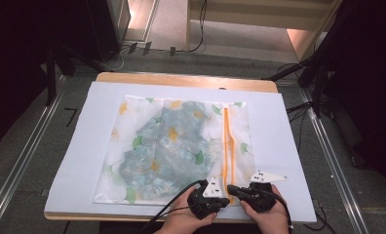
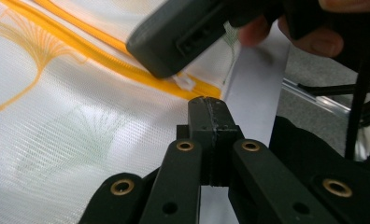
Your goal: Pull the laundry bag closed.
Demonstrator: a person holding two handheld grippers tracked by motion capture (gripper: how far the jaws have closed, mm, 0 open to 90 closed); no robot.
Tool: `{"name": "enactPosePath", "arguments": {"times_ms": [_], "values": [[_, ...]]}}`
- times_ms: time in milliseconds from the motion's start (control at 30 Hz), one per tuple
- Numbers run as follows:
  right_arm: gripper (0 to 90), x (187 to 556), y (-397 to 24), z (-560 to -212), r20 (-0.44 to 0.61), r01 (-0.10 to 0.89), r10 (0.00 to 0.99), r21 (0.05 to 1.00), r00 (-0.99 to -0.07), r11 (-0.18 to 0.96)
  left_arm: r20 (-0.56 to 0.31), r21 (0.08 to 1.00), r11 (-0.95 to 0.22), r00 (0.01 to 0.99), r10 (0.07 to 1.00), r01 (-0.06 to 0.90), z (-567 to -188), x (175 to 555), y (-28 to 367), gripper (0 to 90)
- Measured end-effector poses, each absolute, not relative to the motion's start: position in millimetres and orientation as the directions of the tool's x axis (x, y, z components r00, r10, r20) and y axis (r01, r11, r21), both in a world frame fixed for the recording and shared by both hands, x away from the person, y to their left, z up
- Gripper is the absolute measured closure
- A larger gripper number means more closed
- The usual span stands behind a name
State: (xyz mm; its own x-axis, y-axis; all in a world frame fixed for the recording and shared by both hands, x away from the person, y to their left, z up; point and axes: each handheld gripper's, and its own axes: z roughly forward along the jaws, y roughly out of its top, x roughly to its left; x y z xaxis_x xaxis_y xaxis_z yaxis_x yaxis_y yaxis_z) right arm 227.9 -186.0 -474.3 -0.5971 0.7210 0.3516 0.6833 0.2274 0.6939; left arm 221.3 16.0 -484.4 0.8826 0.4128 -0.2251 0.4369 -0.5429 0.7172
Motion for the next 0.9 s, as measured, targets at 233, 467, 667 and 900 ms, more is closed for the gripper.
{"name": "enactPosePath", "arguments": {"times_ms": [233,467,667,900], "values": [[90.0,235.4,-185.7,-470.7,0.344,0.675,0.726,0.705,-0.596,0.220,-0.242,0.714,-0.538,0.879,0.412,0.448,-484.6,222.4,16.5,90.0],[90.0,239.9,-188.9,-469.9,0.344,0.664,0.722,0.717,-0.600,0.211,-0.238,0.716,-0.538,0.880,0.411,0.445,-484.7,222.3,16.6,90.0],[90.0,253.8,-186.2,-468.5,0.353,0.665,0.721,0.720,-0.596,0.197,-0.241,0.714,-0.539,0.880,0.409,0.446,-484.7,222.8,16.9,90.0],[90.0,268.9,-182.4,-468.3,0.347,0.666,0.724,0.717,-0.597,0.205,-0.239,0.717,-0.537,0.880,0.410,0.445,-485.0,222.3,17.1,90.0]]}}
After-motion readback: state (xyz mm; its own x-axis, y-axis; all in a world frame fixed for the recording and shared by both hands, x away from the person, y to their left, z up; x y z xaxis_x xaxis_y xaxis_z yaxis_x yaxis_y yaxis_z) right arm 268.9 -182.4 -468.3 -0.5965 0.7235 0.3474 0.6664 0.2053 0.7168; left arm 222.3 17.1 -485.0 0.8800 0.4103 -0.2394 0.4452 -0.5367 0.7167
